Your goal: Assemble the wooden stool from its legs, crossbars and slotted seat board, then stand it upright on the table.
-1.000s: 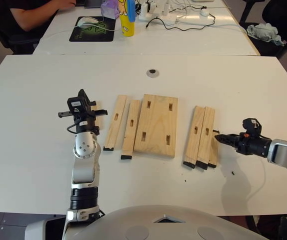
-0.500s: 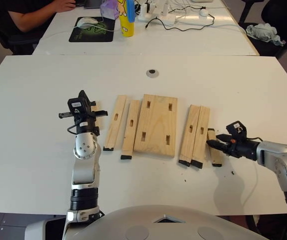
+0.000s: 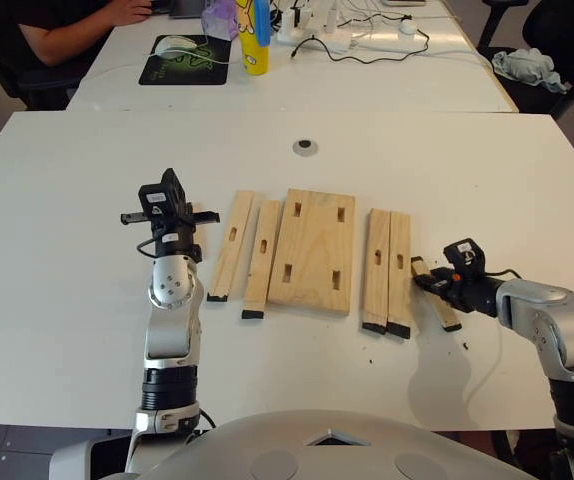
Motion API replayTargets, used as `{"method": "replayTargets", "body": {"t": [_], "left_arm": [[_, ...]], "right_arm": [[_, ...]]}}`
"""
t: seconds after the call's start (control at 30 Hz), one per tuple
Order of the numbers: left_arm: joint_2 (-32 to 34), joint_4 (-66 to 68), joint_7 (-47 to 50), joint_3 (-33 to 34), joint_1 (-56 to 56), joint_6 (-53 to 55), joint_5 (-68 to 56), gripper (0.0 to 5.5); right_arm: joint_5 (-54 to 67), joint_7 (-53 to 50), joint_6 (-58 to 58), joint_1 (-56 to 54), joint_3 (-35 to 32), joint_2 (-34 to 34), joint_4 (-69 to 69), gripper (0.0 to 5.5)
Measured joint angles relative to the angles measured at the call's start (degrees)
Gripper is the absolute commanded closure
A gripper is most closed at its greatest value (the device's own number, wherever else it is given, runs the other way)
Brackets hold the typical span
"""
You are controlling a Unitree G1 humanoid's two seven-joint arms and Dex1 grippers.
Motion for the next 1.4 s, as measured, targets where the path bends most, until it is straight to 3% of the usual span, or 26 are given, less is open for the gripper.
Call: {"method": "replayTargets", "body": {"t": [0.2,0.37,0.5,0.7,0.8,0.97,1.4], "left_arm": [[-0.2,0.7,-4.4,0.6,0.0,-0.3,-6.0,4.93],[-1.2,-0.5,-13.9,0.1,0.0,0.3,-18.3,4.25],[-0.9,-1.6,-18.1,0.7,-0.1,6.5,-26.4,3.66],[-0.3,-4.9,-19.5,2.6,-3.3,22.6,-42.6,2.85],[0.1,-7.1,-18.7,4.4,-7.9,32.3,-54.2,2.85],[2.3,-7.9,-15.8,5.0,-11.3,42.8,-62.7,2.85],[3.3,-7.5,-13.3,2.9,-12.6,49.6,-65.0,2.85]], "right_arm": [[-1.2,-2.8,-2.1,-1.0,-1.1,1.1,2.4,4.19],[-7.8,-7.8,-15.4,-3.2,-1.2,1.6,9.3,4.19],[-5.4,-9.7,-25.1,-8.8,-5.9,8.2,10.1,4.19],[2.8,-4.6,-32.7,-11.4,-3.1,17.2,4.0,4.19],[4.6,0.4,-35.2,-9.7,2.6,19.6,1.4,4.19],[2.7,4.1,-40.8,-7.6,6.8,19.2,0.1,4.19],[-0.4,5.0,-48.0,-5.1,12.9,20.0,-0.8,4.19]]}}
